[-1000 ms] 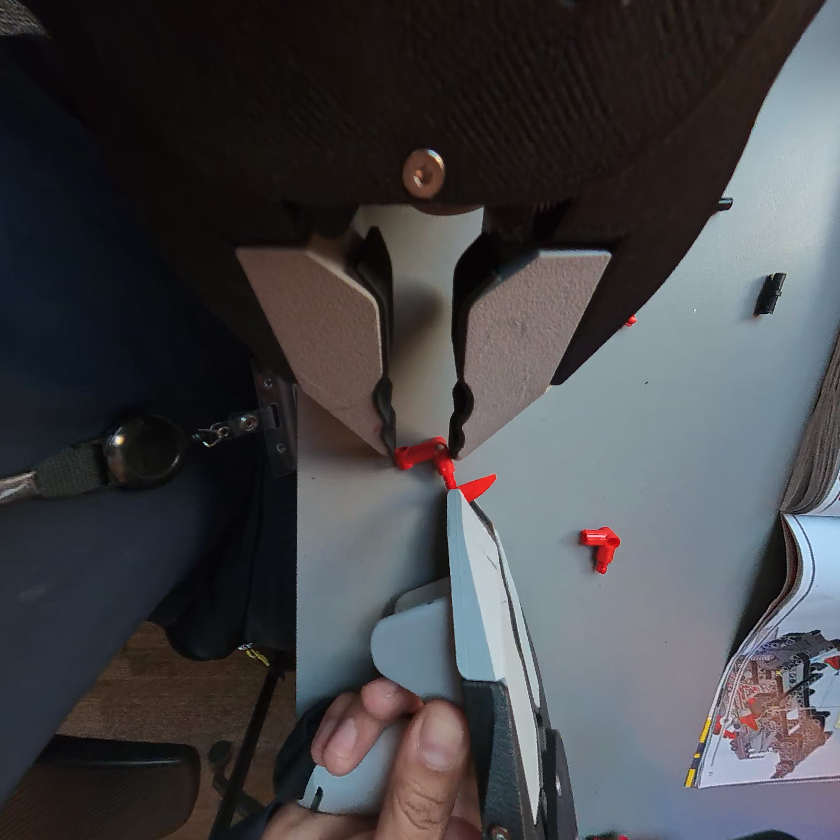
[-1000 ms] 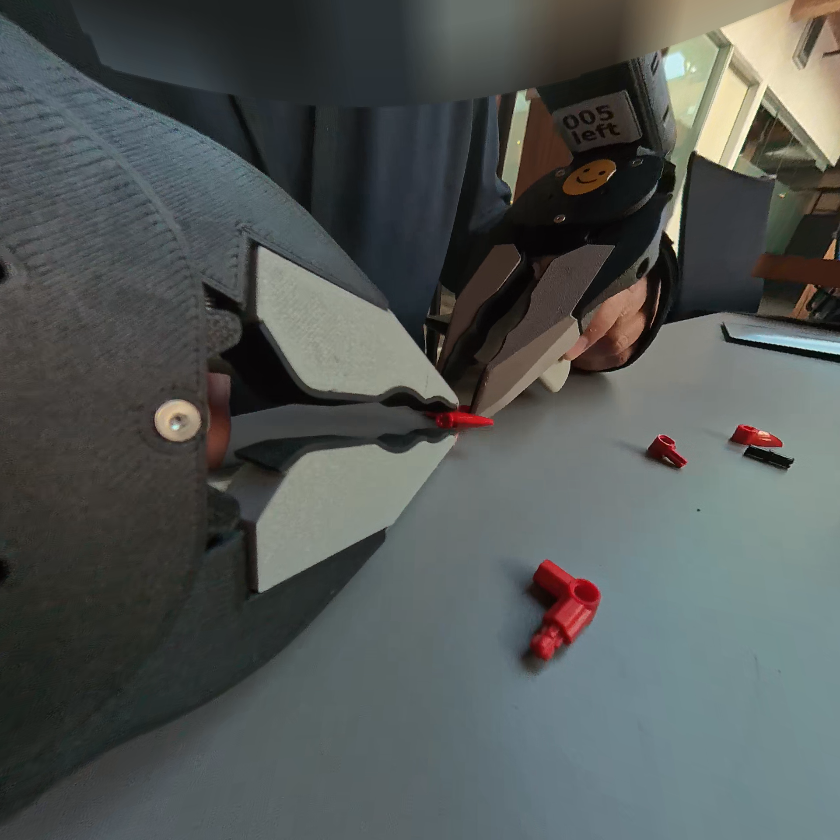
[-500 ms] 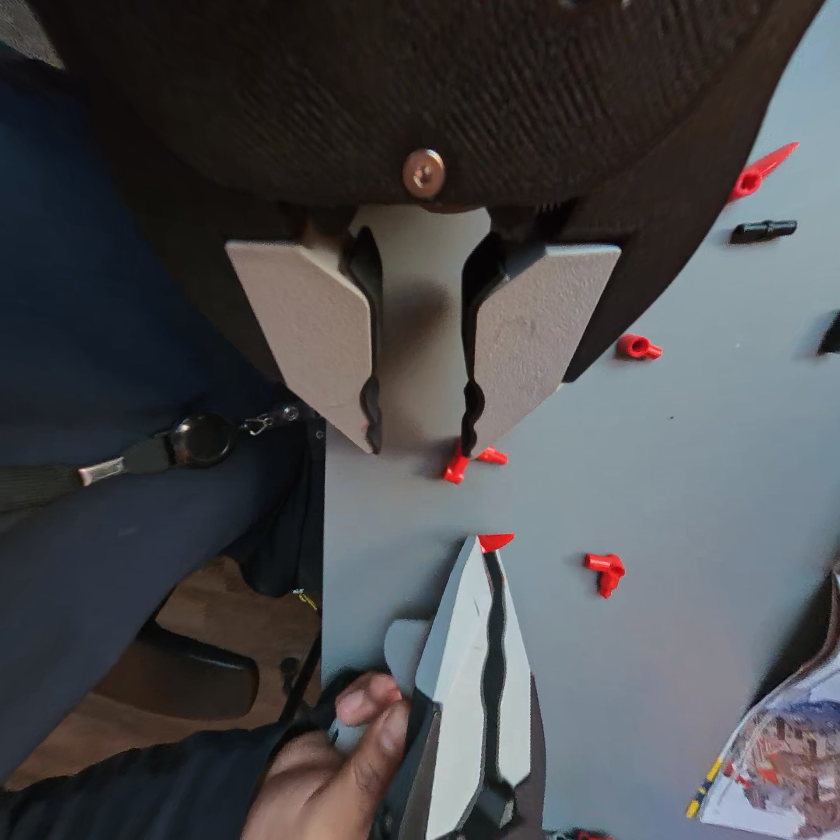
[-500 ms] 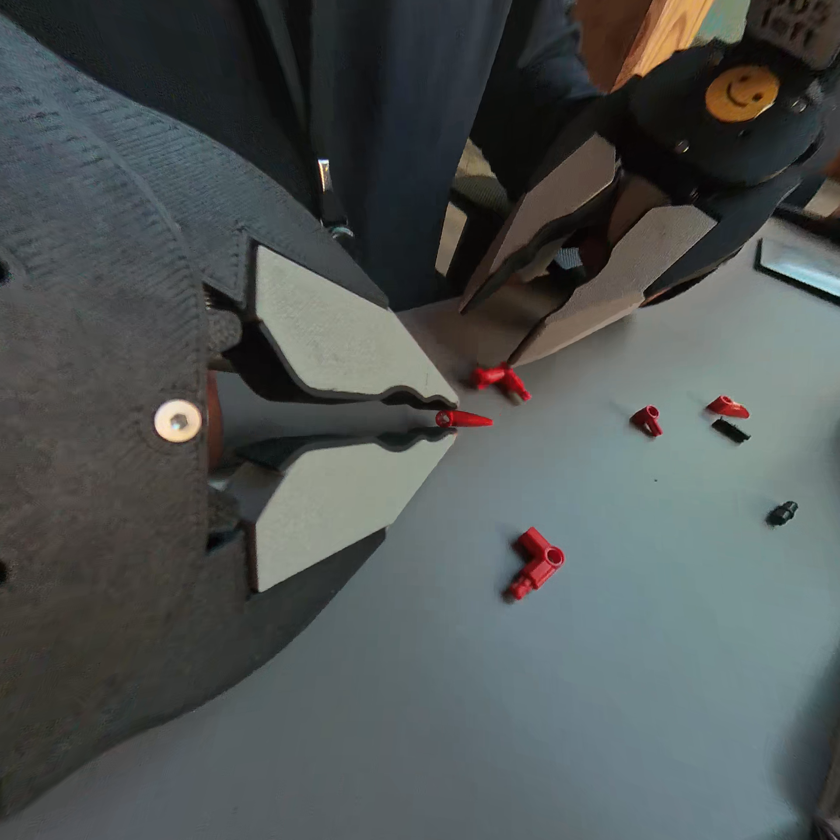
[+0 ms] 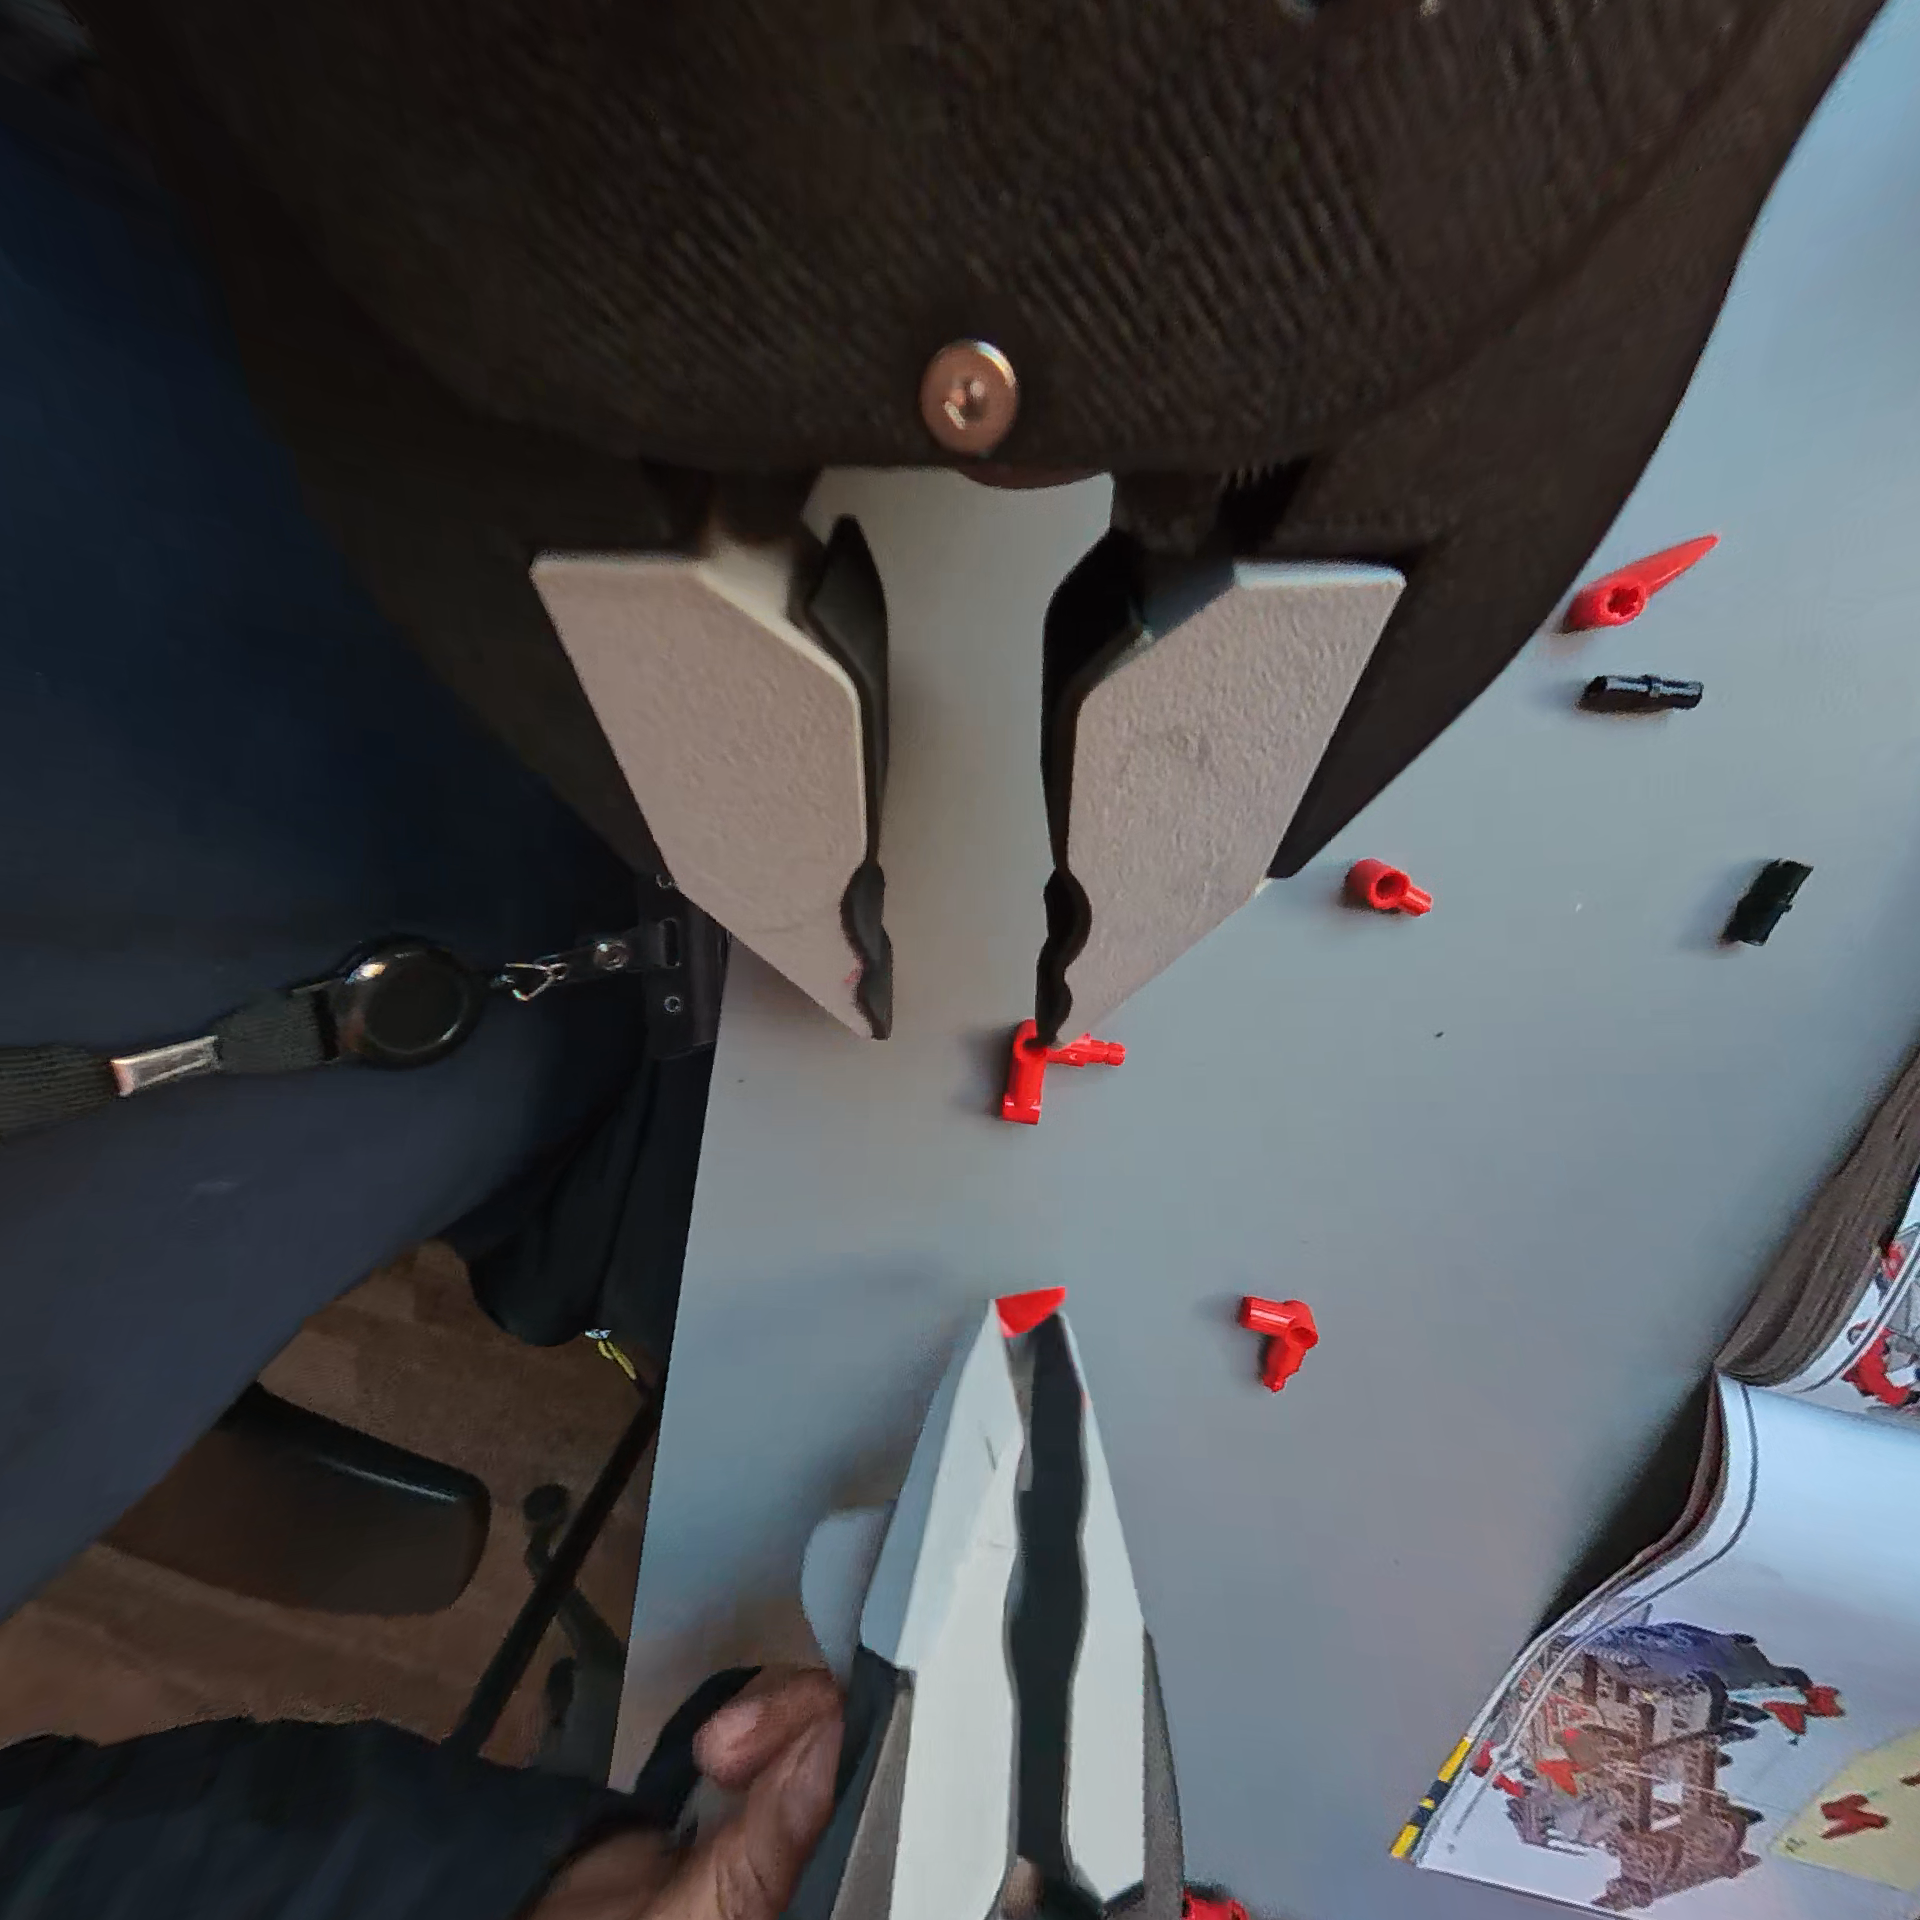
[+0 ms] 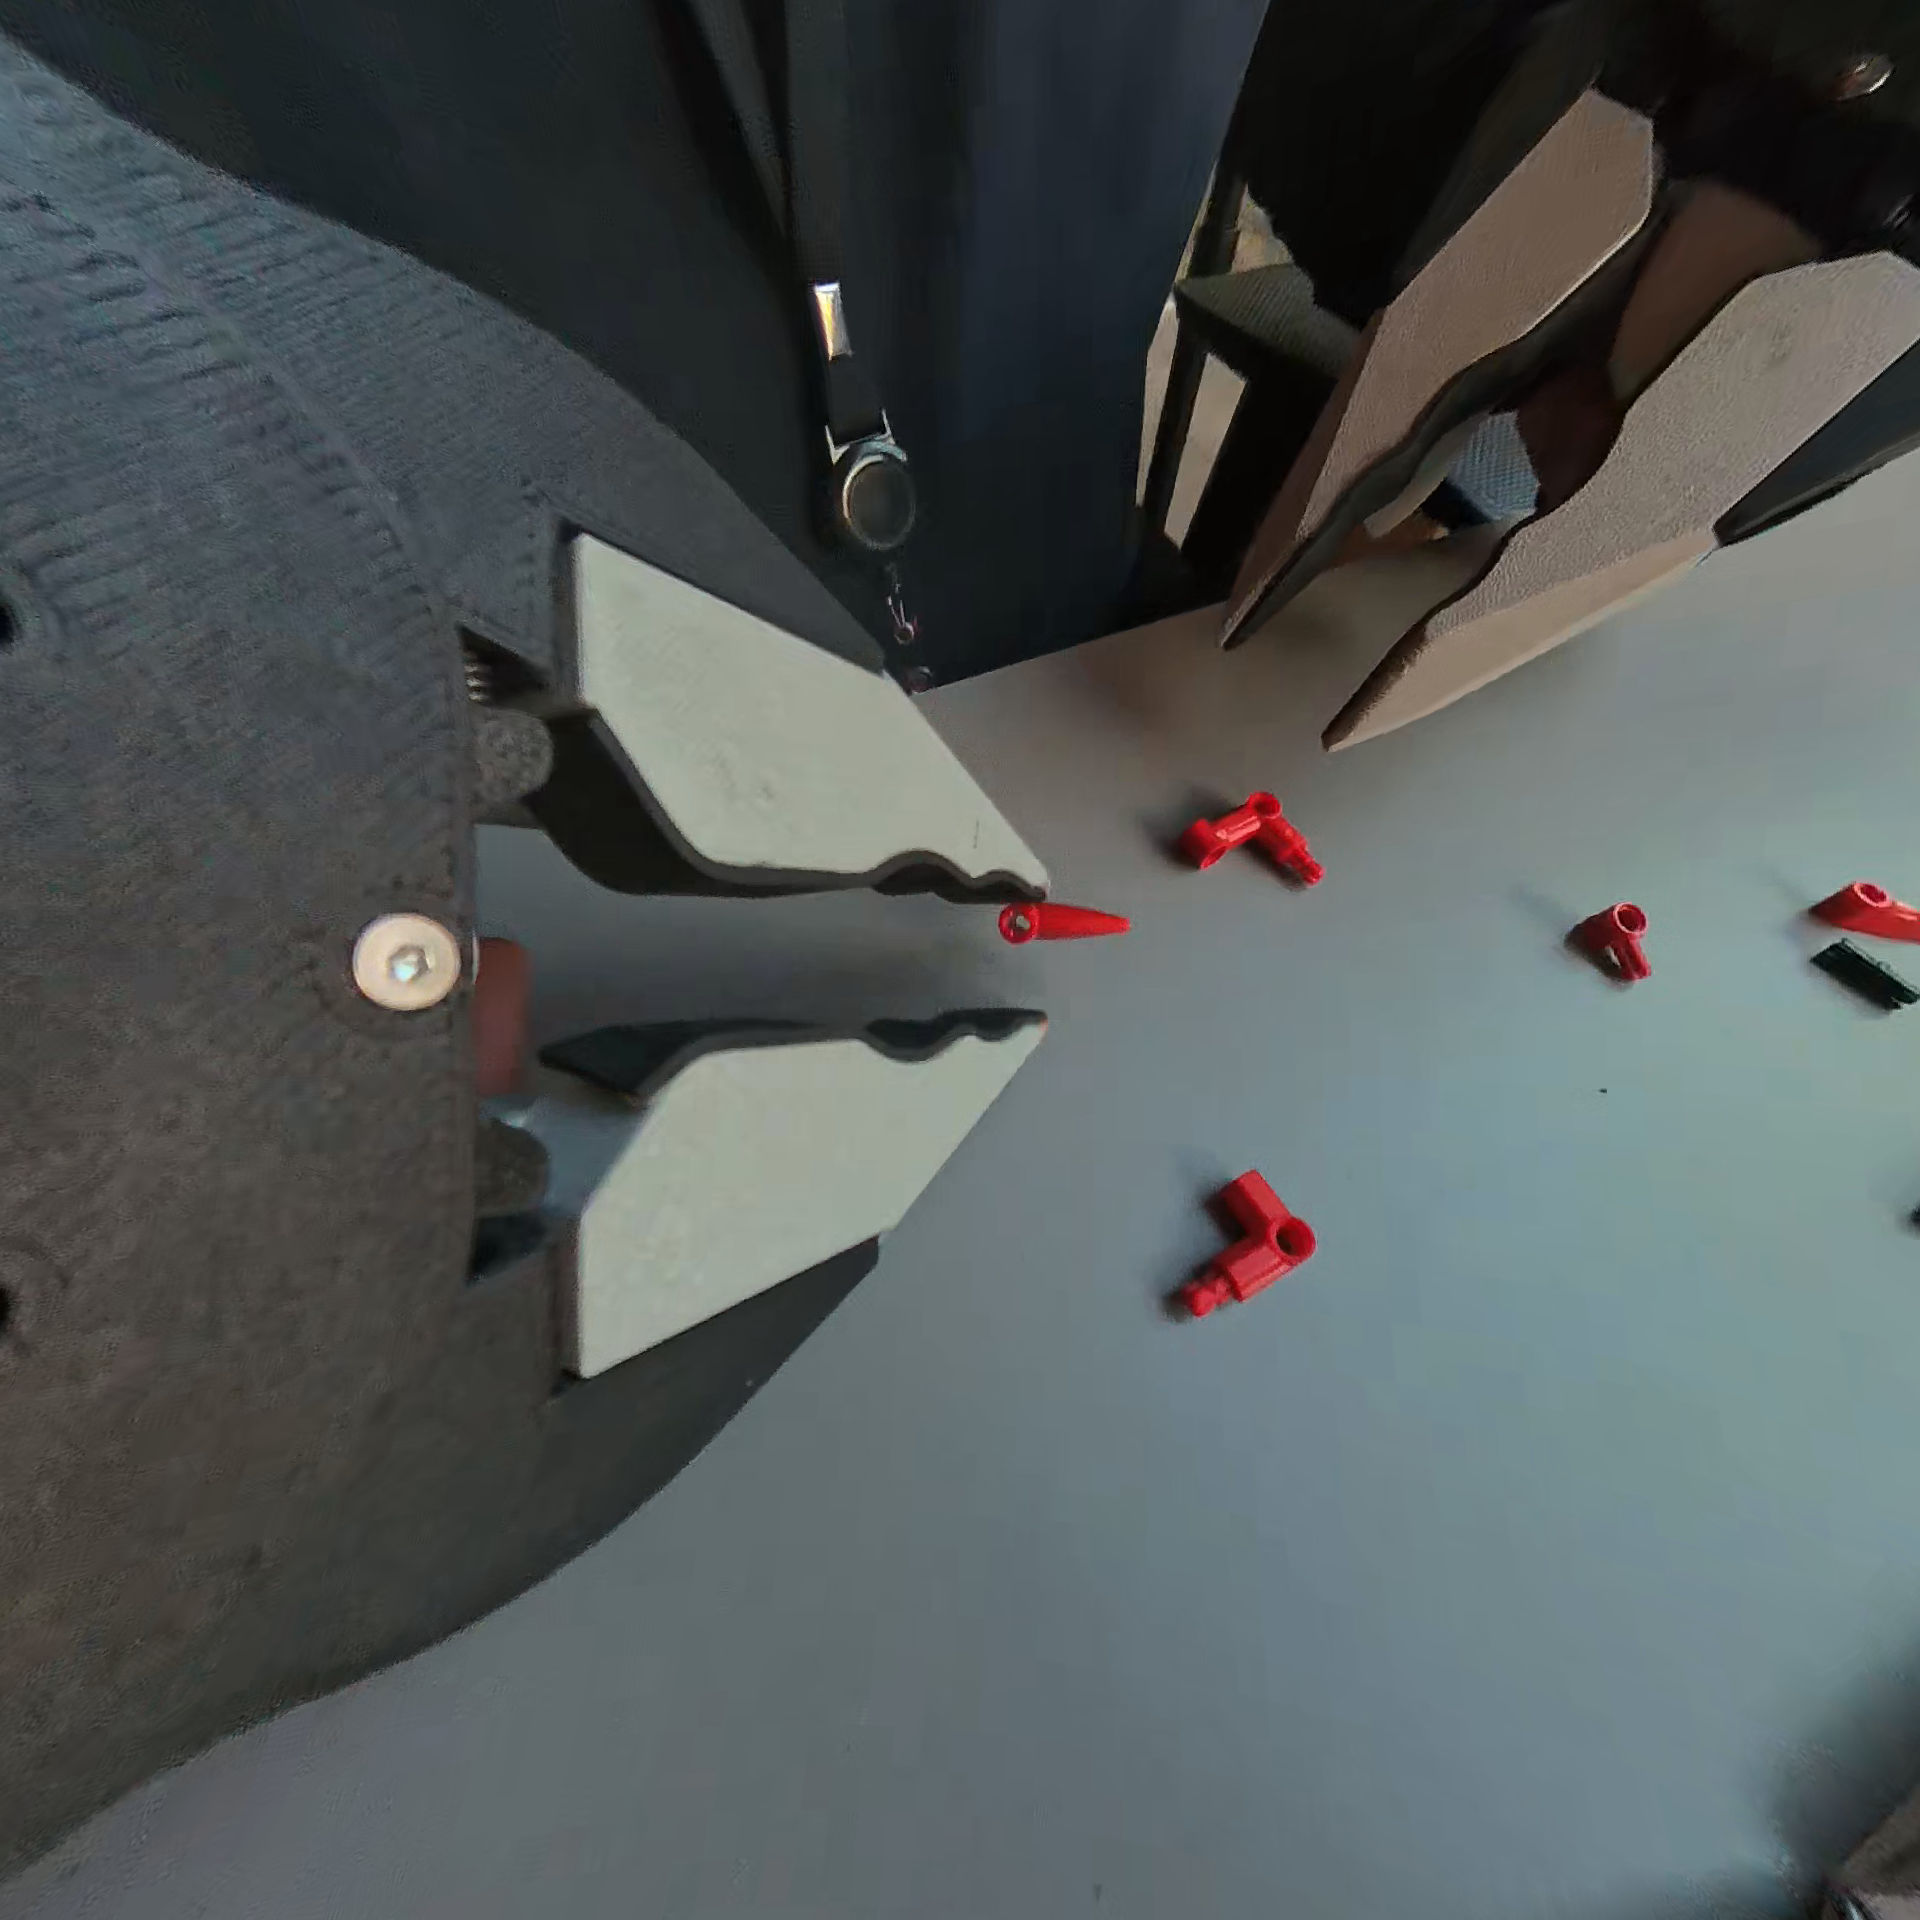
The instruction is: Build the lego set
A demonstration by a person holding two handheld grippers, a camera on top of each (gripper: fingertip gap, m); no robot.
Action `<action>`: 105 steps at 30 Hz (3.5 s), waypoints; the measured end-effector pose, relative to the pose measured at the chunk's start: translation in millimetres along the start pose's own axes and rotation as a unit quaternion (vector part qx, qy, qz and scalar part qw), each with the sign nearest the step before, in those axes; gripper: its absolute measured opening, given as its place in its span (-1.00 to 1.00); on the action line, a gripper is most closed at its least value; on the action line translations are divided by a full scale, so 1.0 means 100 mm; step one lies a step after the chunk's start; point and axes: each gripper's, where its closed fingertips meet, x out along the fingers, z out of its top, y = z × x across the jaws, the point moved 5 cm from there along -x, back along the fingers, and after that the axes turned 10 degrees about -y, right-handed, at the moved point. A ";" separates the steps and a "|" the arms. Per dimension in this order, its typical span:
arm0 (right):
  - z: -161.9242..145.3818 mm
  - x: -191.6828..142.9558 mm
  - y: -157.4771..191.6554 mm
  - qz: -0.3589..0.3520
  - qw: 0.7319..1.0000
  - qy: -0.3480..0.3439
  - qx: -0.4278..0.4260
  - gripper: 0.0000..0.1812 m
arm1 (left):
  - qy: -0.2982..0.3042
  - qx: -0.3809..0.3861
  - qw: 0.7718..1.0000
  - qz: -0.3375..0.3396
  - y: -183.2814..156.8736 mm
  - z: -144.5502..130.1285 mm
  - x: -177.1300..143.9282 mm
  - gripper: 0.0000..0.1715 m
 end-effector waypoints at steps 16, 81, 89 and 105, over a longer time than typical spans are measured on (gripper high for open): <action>-0.05 0.01 0.06 -0.035 0.997 -0.006 -0.062 -0.86 | 0.035 0.091 0.991 -0.088 -0.05 0.30 0.61 -0.71; -0.10 0.16 0.49 -0.113 0.950 -0.098 -0.275 -0.84 | -0.059 -0.181 0.982 0.011 0.02 -0.28 -0.26 -0.73; -0.16 0.28 0.40 -0.123 0.940 -0.050 -0.314 -0.95 | -0.059 -0.192 0.980 -0.004 -0.03 -0.23 -0.16 -0.71; 0.09 0.09 1.02 -0.298 0.744 -0.274 -0.533 -0.96 | -0.277 -0.314 0.894 -0.160 -0.14 0.38 -0.09 -0.81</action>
